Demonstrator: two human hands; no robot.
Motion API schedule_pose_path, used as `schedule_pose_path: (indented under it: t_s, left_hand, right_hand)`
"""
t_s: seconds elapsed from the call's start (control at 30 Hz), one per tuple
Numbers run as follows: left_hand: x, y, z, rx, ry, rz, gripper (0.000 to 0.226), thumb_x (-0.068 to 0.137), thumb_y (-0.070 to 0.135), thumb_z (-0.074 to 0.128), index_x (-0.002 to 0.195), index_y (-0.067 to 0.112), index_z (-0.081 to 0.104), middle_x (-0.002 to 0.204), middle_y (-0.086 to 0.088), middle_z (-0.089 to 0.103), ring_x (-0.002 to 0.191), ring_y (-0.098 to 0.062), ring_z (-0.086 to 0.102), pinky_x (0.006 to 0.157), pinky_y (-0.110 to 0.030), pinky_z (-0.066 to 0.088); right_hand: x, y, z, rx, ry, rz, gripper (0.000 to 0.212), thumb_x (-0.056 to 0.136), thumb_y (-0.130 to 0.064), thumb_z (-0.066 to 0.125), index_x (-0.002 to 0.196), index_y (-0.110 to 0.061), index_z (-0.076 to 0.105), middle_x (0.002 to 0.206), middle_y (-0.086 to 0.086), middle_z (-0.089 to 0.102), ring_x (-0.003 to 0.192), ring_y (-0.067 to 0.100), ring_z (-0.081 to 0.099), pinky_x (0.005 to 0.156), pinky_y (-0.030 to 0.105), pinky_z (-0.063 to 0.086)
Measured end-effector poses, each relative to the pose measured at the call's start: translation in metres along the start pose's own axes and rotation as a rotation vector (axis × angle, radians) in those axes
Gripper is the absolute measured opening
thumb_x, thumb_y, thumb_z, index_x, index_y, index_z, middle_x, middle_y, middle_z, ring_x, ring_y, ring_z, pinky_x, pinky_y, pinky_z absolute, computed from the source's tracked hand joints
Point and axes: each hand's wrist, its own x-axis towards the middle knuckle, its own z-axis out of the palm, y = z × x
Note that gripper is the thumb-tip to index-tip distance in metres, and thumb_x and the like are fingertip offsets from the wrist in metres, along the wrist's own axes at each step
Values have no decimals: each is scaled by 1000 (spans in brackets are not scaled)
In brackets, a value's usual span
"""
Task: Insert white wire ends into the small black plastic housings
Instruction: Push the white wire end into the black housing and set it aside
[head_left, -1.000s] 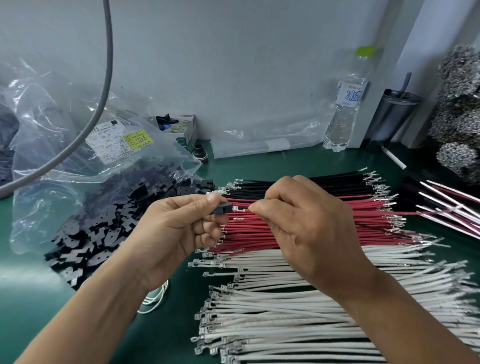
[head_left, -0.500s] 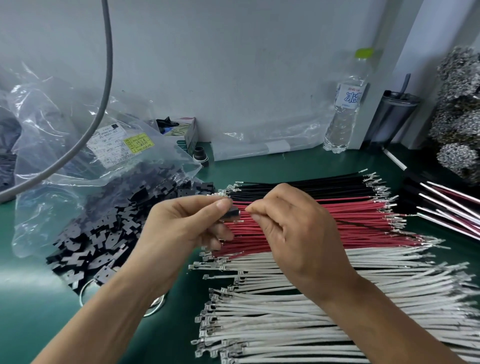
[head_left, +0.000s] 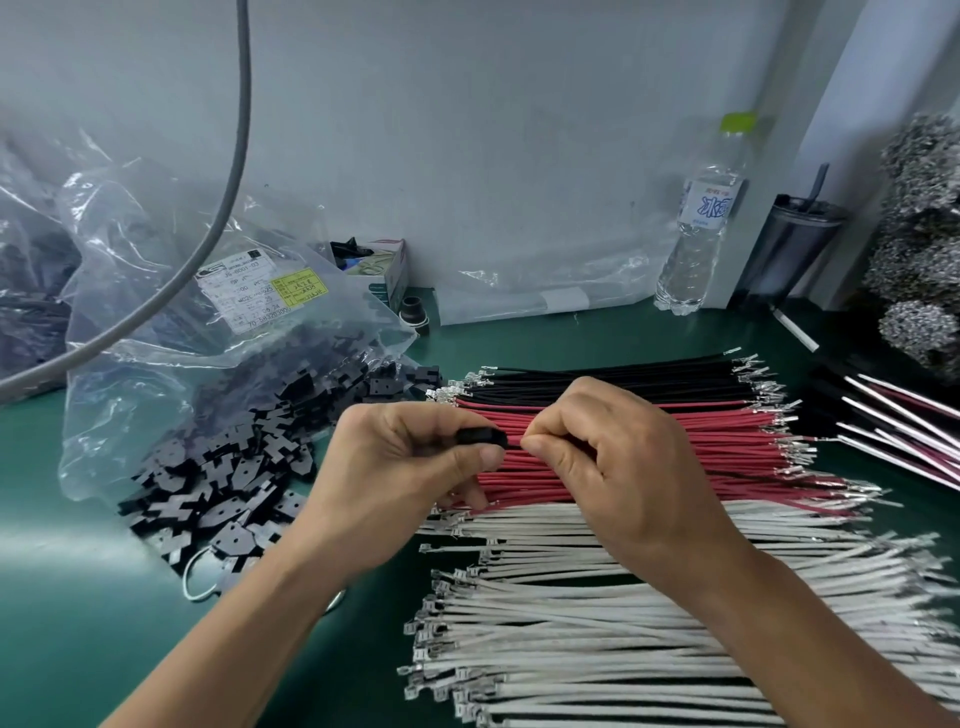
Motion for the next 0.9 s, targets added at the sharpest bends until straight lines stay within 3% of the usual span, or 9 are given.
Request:
schedule_pose_path:
  t_s: [0.1,0.17,0.23,0.33,0.43,0.6,0.73,0.83,0.9]
  left_hand:
    - [1,-1,2,-3,10,13,16,73,18,83,88,23,84,74,-8,78,55,-20,69,55,-24,57]
    - [2,-3,2,10,28,30,15,74,20,83,87,26,84,77,-6,79,57,-17,69,56,-23,57]
    - [3,-6,0,80,73,56,14,75,23,83,87,30,83,77,-4,79,57,-16,69,57,-21,56]
    - [3,-8,0,120,109,88,15,76,25,83,86,36,82,74,-1,78,55,-16,69,56,-25,58]
    - [4,-11,-1,170,115,120,18,81,18,84,89,34,81,73,-1,77,54,-18,68,56,-27,59]
    - [3,-14,-2,186,114,122,20,84,15,84,92,33,81,74,0,77,55,-17,68,58,-29,60]
    - [4,-14,-1,170,117,125,23,83,13,84,91,35,82,74,0,77,55,-17,68,58,-32,62]
    - [4,-13,-1,132,122,101,24,81,11,84,91,32,83,75,-3,78,57,-22,71,60,-38,64]
    - [3,-9,0,89,114,77,20,78,15,85,90,30,83,77,-4,79,60,-25,72,63,-35,64]
  right_hand:
    - [3,-5,-17,-239,-7,-46,15,93,-33,70,84,-22,72,81,-11,61,76,12,56,59,30,47]
    - [-1,-14,-29,-304,-17,-57,12,85,-34,75,91,-23,72,89,-10,60,83,14,53,65,26,44]
    - [-11,-30,-41,-219,-157,-82,18,82,-46,73,91,-31,70,91,-14,57,84,10,52,69,24,45]
    - [-45,-53,-40,-236,-420,-141,23,78,-60,58,78,-40,70,76,-18,55,65,4,54,51,19,47]
    - [-73,-61,-32,-284,-385,-44,15,74,-46,60,64,-37,64,65,-12,49,51,8,49,41,20,41]
    - [-75,-52,-28,-276,-242,-216,19,79,-27,60,61,-29,63,62,-11,53,54,12,53,38,20,42]
    - [-70,-54,-32,-189,-293,-55,15,63,-31,77,66,-34,62,67,-17,55,59,1,55,43,17,44]
    - [-53,-47,-45,-9,-305,188,13,88,-30,72,84,-37,62,84,-24,63,78,-2,61,60,14,48]
    - [-37,-37,-49,209,-282,278,9,88,-30,69,86,-37,66,90,-24,66,85,1,63,68,17,50]
